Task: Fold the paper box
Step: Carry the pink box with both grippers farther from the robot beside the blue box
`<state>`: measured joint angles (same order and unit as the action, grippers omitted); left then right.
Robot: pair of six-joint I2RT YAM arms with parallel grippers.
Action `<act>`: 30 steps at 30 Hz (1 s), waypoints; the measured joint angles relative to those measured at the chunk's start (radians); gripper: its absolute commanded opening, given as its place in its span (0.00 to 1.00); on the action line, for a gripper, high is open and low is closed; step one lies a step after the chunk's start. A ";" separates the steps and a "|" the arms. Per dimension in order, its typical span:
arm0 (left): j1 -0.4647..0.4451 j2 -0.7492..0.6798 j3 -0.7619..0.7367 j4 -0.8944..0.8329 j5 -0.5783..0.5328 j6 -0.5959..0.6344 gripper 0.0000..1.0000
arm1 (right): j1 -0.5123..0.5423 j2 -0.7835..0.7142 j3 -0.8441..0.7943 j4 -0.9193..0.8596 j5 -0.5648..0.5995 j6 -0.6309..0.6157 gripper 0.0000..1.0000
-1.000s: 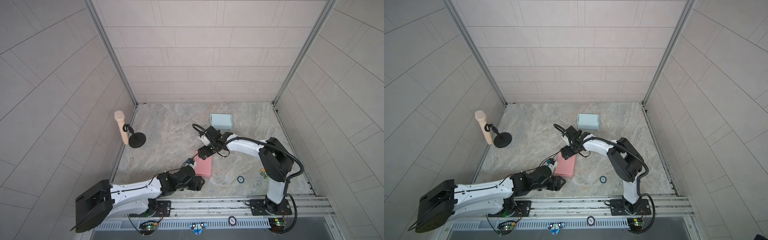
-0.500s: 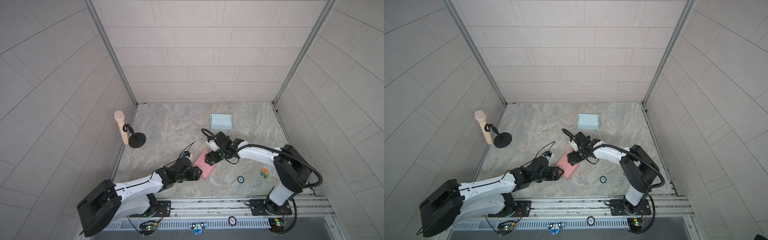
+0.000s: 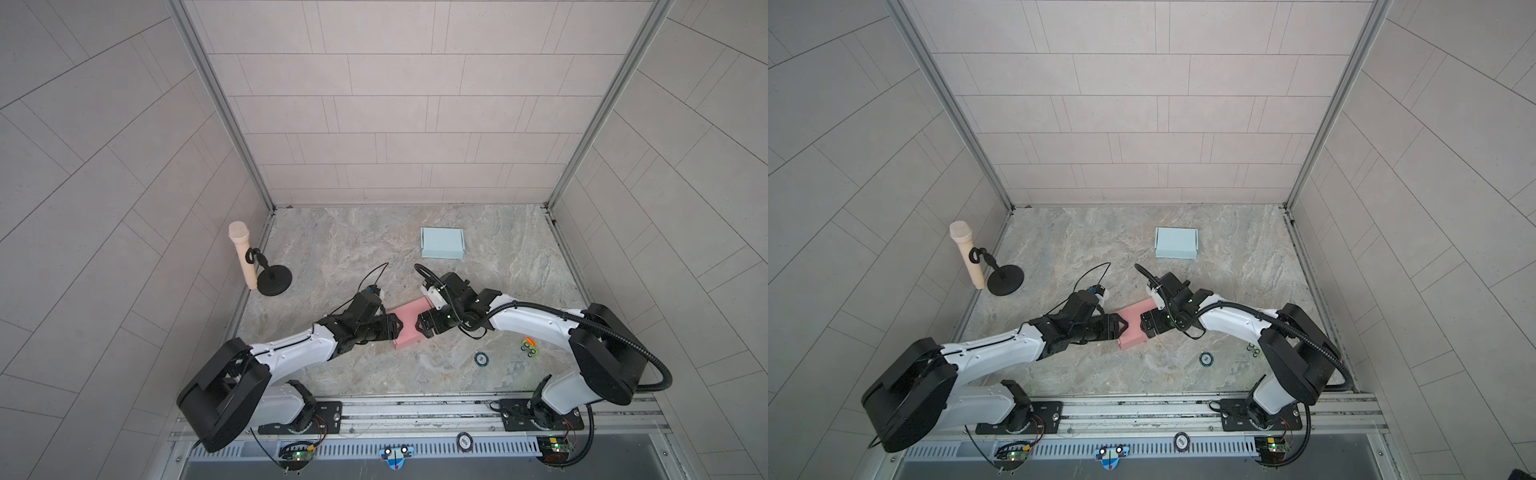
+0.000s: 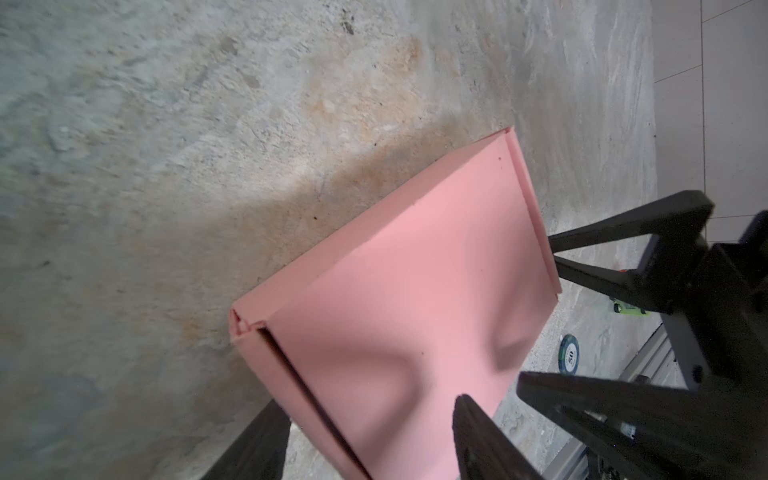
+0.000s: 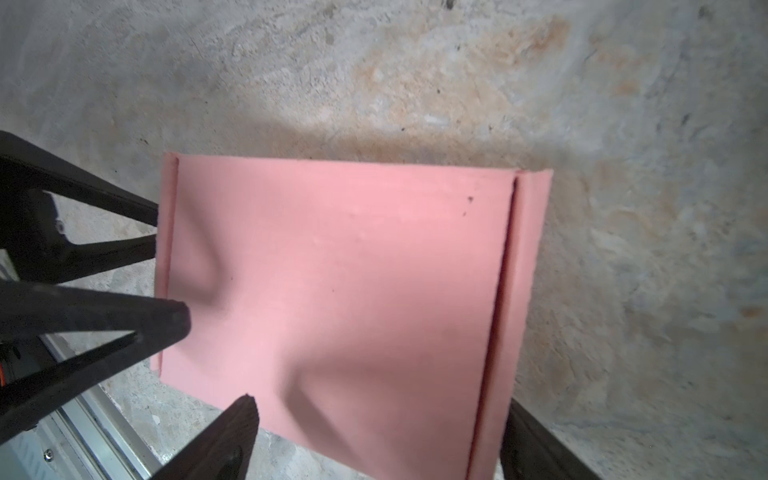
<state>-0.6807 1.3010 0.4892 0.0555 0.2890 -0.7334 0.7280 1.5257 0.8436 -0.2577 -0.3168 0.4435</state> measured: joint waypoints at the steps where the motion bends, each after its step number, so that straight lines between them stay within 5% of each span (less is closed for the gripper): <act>1: 0.009 0.008 0.005 0.000 0.003 0.004 0.65 | 0.002 0.001 0.003 0.003 0.002 0.004 0.90; 30: 0.284 0.344 0.378 -0.087 0.004 0.138 0.63 | -0.074 0.391 0.450 -0.022 0.043 0.043 0.89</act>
<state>-0.3969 1.6451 0.8673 -0.0315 0.2928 -0.5957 0.6544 1.9163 1.2934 -0.2794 -0.2741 0.4870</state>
